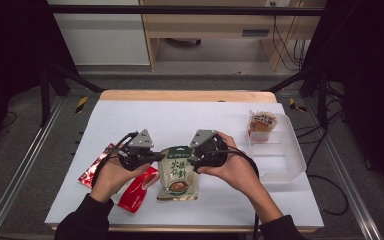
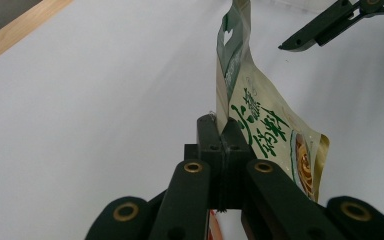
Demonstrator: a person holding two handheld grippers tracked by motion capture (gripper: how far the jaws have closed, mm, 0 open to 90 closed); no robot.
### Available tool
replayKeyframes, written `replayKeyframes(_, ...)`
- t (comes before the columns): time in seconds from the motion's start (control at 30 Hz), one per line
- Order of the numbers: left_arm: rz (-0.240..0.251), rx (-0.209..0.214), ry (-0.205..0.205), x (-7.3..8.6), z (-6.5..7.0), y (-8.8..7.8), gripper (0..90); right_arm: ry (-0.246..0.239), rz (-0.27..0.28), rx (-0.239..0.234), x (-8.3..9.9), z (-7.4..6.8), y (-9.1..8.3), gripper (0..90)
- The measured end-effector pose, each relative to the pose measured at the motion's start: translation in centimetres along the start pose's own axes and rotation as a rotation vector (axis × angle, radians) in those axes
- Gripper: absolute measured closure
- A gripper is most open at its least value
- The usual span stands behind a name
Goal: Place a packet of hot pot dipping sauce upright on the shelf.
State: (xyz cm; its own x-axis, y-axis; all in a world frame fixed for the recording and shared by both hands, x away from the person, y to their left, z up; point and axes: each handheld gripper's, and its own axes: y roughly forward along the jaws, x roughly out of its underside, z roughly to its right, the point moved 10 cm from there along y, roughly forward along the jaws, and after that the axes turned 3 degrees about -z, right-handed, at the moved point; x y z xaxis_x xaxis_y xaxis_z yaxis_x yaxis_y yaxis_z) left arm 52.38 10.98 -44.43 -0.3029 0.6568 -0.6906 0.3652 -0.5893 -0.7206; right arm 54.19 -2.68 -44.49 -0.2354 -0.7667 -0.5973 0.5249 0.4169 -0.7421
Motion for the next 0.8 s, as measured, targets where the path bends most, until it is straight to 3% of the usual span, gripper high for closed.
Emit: replayKeyframes(0.8, 0.003, 0.000, 0.013, -0.18, 0.11, -0.21, 90.0, -0.092, -0.015, -0.077, -0.98, -0.85, -0.12, 52.9)
